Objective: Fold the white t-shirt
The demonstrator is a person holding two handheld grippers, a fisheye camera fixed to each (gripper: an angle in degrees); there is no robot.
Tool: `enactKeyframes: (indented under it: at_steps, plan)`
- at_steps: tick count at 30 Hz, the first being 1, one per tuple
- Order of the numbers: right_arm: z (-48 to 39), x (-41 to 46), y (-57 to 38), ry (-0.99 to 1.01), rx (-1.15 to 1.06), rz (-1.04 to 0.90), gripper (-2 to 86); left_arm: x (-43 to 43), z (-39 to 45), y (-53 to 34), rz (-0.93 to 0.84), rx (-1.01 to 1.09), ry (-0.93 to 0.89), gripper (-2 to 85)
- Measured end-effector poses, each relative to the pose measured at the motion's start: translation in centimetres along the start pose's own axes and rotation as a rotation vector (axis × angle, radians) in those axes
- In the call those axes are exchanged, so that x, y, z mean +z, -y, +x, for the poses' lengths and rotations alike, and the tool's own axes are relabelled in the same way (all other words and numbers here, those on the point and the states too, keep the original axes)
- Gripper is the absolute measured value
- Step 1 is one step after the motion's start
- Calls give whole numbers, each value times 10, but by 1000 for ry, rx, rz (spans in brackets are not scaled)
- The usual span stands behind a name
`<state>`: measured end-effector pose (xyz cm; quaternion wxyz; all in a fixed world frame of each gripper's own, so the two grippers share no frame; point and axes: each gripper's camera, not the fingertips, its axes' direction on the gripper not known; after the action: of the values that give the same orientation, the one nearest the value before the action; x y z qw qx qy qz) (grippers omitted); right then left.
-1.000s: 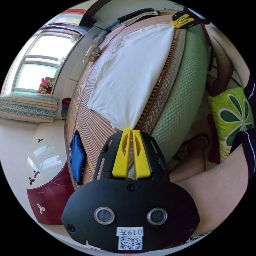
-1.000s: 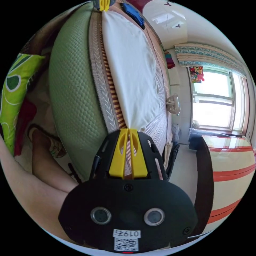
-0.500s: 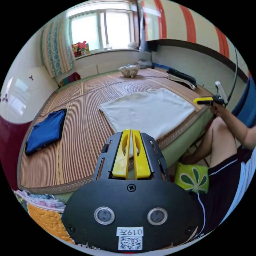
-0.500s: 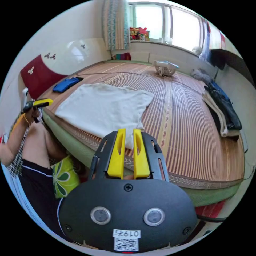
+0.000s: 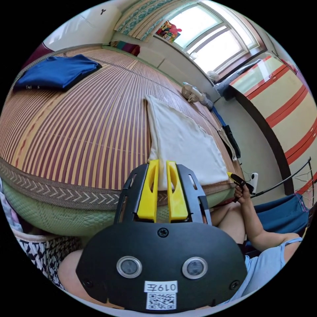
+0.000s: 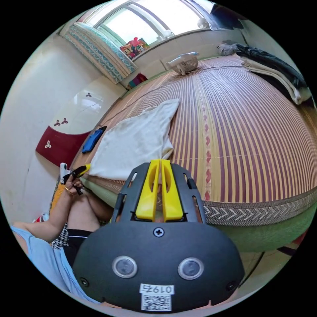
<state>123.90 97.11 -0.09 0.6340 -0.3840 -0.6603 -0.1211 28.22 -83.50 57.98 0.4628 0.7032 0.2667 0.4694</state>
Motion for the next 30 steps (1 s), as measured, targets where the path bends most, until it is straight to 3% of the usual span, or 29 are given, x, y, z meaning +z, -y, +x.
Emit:
enactKeyframes:
  at_steps: [17, 30]
  plan:
    - [17, -46, 84, -67, -66, 57, 69, -65, -11, 103, 54, -5, 29, 68]
    - [41, -40, 134, -21, 57, 36, -7, -33, 4, 152, -21, -15, 80, 20]
